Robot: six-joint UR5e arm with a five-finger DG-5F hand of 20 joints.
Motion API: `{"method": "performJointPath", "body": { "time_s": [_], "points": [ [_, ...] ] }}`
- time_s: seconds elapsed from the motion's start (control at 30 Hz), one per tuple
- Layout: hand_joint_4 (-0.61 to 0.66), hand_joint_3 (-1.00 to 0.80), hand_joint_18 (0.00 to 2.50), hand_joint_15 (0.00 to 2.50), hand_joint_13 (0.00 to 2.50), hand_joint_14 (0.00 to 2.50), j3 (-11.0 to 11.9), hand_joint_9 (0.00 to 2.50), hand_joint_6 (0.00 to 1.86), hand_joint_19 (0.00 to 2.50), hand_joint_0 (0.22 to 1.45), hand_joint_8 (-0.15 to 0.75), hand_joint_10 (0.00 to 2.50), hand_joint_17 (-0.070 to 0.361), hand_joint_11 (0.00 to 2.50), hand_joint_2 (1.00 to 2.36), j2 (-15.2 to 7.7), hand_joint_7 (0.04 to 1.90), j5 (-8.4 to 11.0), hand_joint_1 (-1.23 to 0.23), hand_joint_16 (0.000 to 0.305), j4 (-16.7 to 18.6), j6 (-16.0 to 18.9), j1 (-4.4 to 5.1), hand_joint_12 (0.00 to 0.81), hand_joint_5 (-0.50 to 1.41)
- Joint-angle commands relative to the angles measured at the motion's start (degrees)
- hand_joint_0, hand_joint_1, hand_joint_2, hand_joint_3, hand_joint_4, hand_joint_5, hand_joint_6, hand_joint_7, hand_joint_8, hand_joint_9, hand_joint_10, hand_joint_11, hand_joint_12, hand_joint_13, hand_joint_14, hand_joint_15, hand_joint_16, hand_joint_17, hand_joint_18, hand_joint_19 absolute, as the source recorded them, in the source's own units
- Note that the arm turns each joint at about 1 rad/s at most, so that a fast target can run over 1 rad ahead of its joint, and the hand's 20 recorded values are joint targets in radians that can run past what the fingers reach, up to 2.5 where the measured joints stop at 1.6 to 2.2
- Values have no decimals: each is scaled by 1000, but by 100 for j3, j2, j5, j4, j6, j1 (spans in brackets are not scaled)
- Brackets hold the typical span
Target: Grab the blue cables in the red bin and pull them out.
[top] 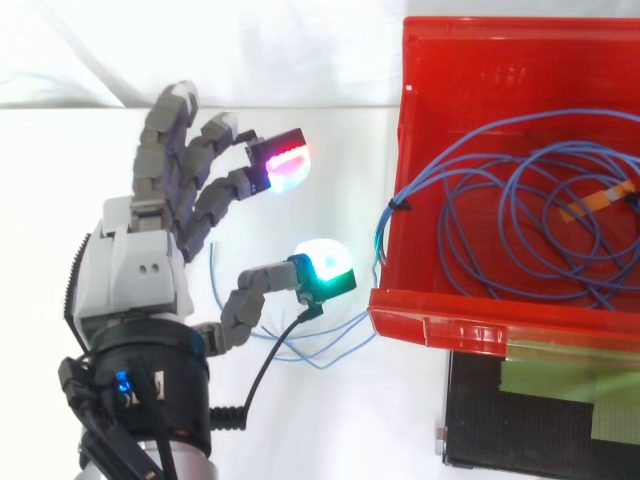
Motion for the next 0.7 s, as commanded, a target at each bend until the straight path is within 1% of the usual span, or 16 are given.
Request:
{"method": "performJointPath", "body": {
  "time_s": [0.0, 0.03, 0.07, 0.17, 0.2, 0.23, 0.27, 0.3, 0.33, 0.4, 0.47, 0.53, 0.57, 0.6, 0.67],
  "points": [
    [148, -1000, 142, 207, 175, 8, -8, 448, 9, 352, 781, 235, 18, 114, 485, 1000, -2, 651, -89, -1007, 51, -156, -19, -50, 343, 572],
    [144, -1000, 143, 215, 178, 9, -8, 445, 10, 351, 779, 236, 16, 114, 485, 1000, -2, 649, -89, -1007, 51, -156, -19, -50, 343, 570],
    [149, -1000, 144, 224, 183, 11, 1, 433, 9, 351, 778, 237, 18, 114, 479, 1000, -2, 651, -159, -1003, 51, -165, 113, -59, 344, 568],
    [145, -1000, 146, 227, 192, 9, 1, 426, 9, 357, 773, 240, 17, 114, 464, 1000, -2, 653, -203, -998, 51, -138, 289, -68, 344, 561],
    [146, -1000, 146, 230, 193, 9, 1, 419, 10, 360, 773, 239, 15, 114, 454, 1000, -2, 651, -238, -996, 51, -129, 491, -68, 343, 561],
    [146, -1000, 146, 227, 194, 9, 1, 418, 10, 360, 773, 240, 17, 115, 453, 1000, -2, 652, -247, -997, 51, -129, 553, -68, 344, 559],
    [152, -1000, 148, 231, 195, 9, 1, 417, 9, 361, 773, 238, 15, 115, 455, 1000, -2, 647, -264, -996, 51, -121, 711, -68, 344, 559],
    [146, -1000, 148, 231, 196, 9, 1, 416, 11, 357, 772, 239, 15, 115, 453, 1000, -2, 646, -264, -997, 51, -121, 711, -68, 343, 558],
    [153, -1000, 148, 228, 198, 9, 1, 415, 10, 360, 771, 239, 17, 115, 452, 1000, -2, 645, -300, -995, 51, -85, 1010, -68, 342, 558],
    [150, -1000, 148, 232, 198, 9, 1, 414, 11, 364, 771, 238, 17, 115, 450, 1000, -2, 646, -300, -990, 51, 11, 1194, -76, 343, 558],
    [148, -1000, 148, 226, 201, 9, 1, 413, 10, 356, 770, 238, 15, 115, 454, 1000, -2, 645, -300, -988, 51, 134, 1238, -76, 343, 559],
    [148, -1000, 147, 232, 199, 10, 1, 412, 10, 368, 770, 239, 15, 115, 449, 1000, -2, 650, -308, -984, 51, 169, 1300, -76, 343, 558],
    [153, -1000, 147, 232, 200, 9, 1, 411, 9, 368, 769, 237, 15, 115, 453, 1000, -2, 651, -308, -982, 51, 187, 1405, -94, 343, 559],
    [148, -1000, 148, 229, 200, 9, 1, 409, 9, 364, 768, 239, 18, 115, 449, 1000, -2, 647, -308, -980, 51, 187, 1405, -94, 344, 559],
    [146, -1000, 148, 232, 200, 9, 1, 411, 10, 367, 767, 238, 15, 115, 453, 1000, -2, 651, -326, -980, 51, 240, 1827, -138, 344, 558]
  ]
}}
